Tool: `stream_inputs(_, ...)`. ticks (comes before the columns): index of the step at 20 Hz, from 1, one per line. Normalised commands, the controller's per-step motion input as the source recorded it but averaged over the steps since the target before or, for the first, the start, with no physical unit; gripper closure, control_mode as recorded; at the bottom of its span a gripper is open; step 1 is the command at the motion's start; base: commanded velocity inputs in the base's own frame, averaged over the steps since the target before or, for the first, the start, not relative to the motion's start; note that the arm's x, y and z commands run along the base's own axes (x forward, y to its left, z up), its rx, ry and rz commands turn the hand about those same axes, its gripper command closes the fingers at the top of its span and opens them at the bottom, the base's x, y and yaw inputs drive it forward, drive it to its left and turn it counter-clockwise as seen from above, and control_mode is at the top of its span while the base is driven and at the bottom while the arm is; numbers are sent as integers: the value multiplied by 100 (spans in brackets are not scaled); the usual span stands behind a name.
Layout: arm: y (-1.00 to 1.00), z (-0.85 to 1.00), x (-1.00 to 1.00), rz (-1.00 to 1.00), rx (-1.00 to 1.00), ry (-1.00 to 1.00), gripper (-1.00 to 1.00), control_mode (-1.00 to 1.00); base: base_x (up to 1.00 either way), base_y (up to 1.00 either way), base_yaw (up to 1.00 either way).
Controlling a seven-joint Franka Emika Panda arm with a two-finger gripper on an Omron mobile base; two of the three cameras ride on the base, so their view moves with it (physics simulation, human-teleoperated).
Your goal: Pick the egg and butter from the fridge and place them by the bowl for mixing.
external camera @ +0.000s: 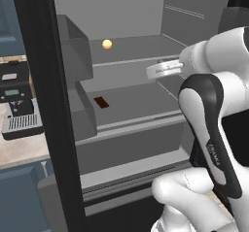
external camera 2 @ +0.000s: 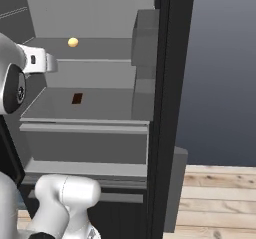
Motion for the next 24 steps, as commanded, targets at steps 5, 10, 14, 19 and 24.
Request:
stream_inputs(5,0,0,51,-7,0,-4,-100,-100,0,0,0)
stream_inputs(10,0,1,75,-10,0,-4,-100,-100,0,0,0)
stream_inputs(14,0,0,97,-7,2,0,-100,-100,0,0,0)
stream_inputs(19,6,0,99,-3,5,0,-100,-100,0,0,0)
stream_inputs(24,23,0,88,-1,2,-2,-100,-100,0,0,0)
